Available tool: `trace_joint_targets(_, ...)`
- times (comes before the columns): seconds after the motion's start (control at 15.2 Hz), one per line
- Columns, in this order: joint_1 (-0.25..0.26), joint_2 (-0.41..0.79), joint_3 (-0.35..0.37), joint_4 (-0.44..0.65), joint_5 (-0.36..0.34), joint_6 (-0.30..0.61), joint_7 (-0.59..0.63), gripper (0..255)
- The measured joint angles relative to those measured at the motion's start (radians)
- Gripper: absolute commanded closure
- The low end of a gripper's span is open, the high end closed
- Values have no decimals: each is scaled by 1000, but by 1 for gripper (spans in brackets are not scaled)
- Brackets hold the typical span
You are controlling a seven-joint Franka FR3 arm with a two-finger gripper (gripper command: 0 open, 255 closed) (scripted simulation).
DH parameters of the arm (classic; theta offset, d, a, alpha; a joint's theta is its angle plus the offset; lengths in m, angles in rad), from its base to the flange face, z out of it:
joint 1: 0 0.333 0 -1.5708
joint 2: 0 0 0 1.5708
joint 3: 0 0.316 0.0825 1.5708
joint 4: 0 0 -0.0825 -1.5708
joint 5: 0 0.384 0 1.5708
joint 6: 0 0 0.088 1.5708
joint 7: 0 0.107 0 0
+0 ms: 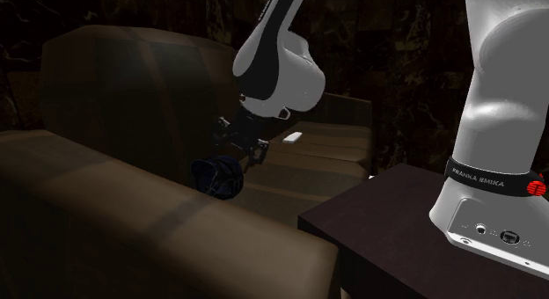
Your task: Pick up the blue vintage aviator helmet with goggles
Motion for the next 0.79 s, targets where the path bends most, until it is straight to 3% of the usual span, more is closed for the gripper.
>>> trace_joint_targets(0.13, 76, 78, -61, 83, 29, 44, 11, 0)
trace_joint_targets(0.66, 28, 261, -25, 145, -50, 178, 36, 0)
trace_joint_targets(0.73, 24, 269, -22, 146, -56, 184, 38, 255)
trace_joint_targets(0.79, 22, 273, -21, 146, -60, 187, 39, 255)
